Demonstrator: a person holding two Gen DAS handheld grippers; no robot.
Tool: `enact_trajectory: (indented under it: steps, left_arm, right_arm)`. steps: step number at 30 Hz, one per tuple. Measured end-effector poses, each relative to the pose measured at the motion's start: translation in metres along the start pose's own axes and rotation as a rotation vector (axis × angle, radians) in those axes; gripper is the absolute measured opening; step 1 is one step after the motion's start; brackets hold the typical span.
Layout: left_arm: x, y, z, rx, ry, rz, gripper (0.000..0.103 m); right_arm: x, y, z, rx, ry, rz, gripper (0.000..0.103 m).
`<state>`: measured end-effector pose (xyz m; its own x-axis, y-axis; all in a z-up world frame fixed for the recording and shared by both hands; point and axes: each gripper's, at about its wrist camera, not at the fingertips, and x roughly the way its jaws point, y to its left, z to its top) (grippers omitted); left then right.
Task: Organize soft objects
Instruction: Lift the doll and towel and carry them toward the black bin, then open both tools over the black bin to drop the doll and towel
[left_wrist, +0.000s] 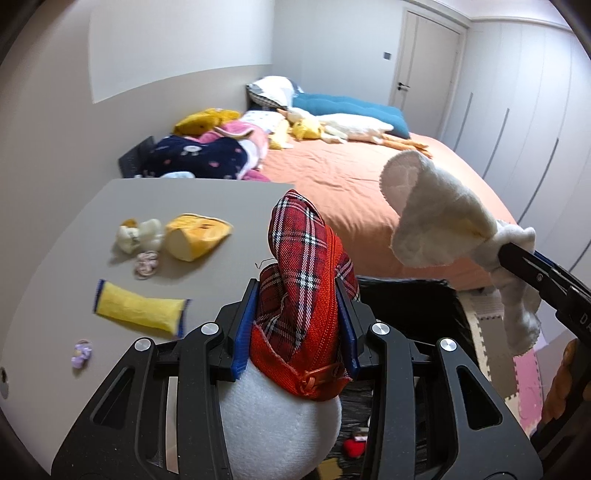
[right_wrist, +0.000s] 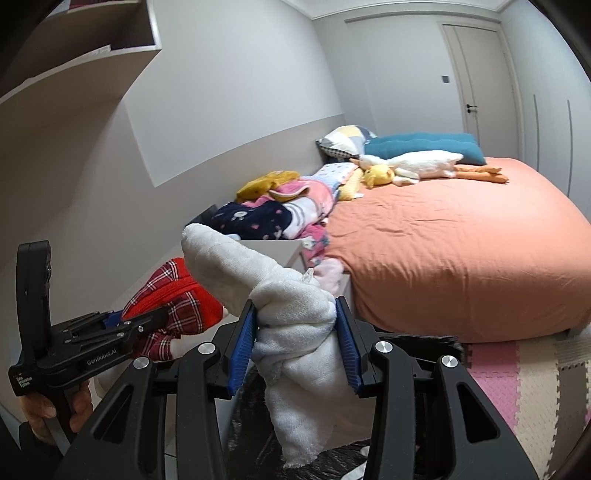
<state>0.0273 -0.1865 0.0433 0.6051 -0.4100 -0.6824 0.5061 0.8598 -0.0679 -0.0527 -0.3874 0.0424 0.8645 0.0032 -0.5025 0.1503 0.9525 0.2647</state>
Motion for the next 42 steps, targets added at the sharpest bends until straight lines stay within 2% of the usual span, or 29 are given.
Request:
enact_trajectory:
  steps: [14,18,19,21,22,23,24,29,42]
  left_arm:
    - [0.021,-0.072,-0.004,0.106,0.057,-0.117,0.039]
    - [0.028,-0.087,-0.008,0.127,0.089,-0.151,0.043]
    - [0.030,-0.090,-0.009,0.127,0.096,-0.172,0.046]
    - [0.032,-0.092,-0.010,0.118,0.095,-0.188,0.087]
    - [0.031,-0.093,-0.011,0.111,0.071,-0.183,0.094]
    - [0.028,-0.093,-0.011,0.106,0.044,-0.173,0.097]
    - [0.024,-0.093,-0.011,0.110,0.017,-0.159,0.097]
    - [0.020,-0.088,-0.008,0.117,0.001,-0.147,0.097]
    - [0.021,-0.082,-0.015,0.149,0.003,-0.115,0.097]
  right_arm:
    - [-0.022,-0.053,-0.004,0.076,-0.018,-0.098,0.044]
    - [-0.025,-0.062,-0.005,0.089,-0.015,-0.120,0.045]
    - [-0.025,-0.064,-0.005,0.097,-0.014,-0.129,0.046]
    - [-0.031,-0.070,-0.007,0.121,-0.030,-0.153,0.062]
    - [-0.035,-0.073,-0.007,0.136,-0.047,-0.168,0.067]
    - [-0.038,-0.074,-0.007,0.144,-0.059,-0.179,0.073]
    - [-0.040,-0.075,-0.007,0.148,-0.069,-0.189,0.074]
    - [-0.046,-0.078,-0.008,0.153,-0.079,-0.196,0.075]
    - [-0.032,-0.066,-0.007,0.134,-0.039,-0.169,0.075]
